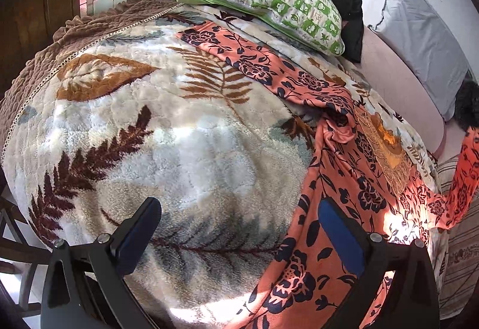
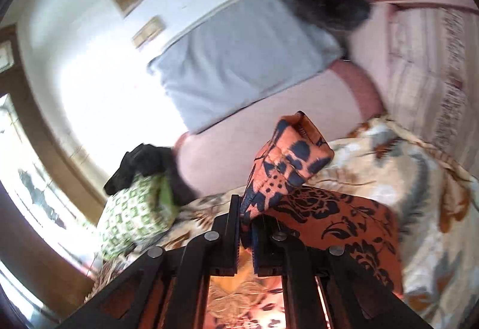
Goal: Fold small clothes
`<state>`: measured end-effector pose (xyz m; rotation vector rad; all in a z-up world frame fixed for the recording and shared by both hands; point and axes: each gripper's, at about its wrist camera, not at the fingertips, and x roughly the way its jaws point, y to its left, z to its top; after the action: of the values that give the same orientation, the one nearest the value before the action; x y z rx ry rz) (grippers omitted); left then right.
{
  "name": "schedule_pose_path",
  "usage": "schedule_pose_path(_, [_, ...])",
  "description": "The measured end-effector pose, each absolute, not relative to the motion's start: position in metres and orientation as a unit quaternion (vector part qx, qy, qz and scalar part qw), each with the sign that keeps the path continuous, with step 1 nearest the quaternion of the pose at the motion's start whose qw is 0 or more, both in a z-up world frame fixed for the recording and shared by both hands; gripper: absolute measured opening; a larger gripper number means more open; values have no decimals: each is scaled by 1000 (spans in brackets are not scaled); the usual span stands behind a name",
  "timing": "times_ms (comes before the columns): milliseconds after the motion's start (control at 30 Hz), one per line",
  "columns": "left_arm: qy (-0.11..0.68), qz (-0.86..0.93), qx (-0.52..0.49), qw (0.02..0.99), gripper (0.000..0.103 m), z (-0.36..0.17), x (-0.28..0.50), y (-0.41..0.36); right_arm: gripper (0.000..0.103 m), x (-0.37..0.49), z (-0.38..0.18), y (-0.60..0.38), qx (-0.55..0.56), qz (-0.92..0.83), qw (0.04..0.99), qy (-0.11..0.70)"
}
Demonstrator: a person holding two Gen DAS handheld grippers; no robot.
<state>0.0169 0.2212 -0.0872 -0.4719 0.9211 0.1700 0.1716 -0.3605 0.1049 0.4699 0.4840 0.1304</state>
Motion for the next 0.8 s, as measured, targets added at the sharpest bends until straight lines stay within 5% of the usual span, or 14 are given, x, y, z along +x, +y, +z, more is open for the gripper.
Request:
schedule_pose_path(167, [429, 83, -252, 863, 103, -95, 4, 246, 12, 218, 34, -214, 193, 108, 918, 330])
schedule_pose_path(200, [429, 86, -255, 862, 103, -97, 2, 250, 39, 223, 2, -189, 174, 101, 906, 373])
schedule_pose_path(233, [431, 89, -258, 860, 103, -100, 1, 254, 95, 231, -36, -169, 155, 98, 885, 428])
schedule_pose_path(267, [434, 91, -261, 858, 103, -103, -1, 257, 103, 233, -78, -156, 145, 94, 858, 483])
schedule_pose_path(333, [433, 92, -268, 856, 103, -107, -6, 264, 102, 219, -137, -151, 153, 81, 822, 542])
schedule_pose_path(567, [436, 92, -271, 854, 103, -114, -4, 265, 103, 189, -84, -191, 185, 98, 865, 457])
schedule_pose_path(800, [435, 46, -269, 858, 103, -93, 12, 239, 103, 189, -55, -312, 355, 45, 851, 385])
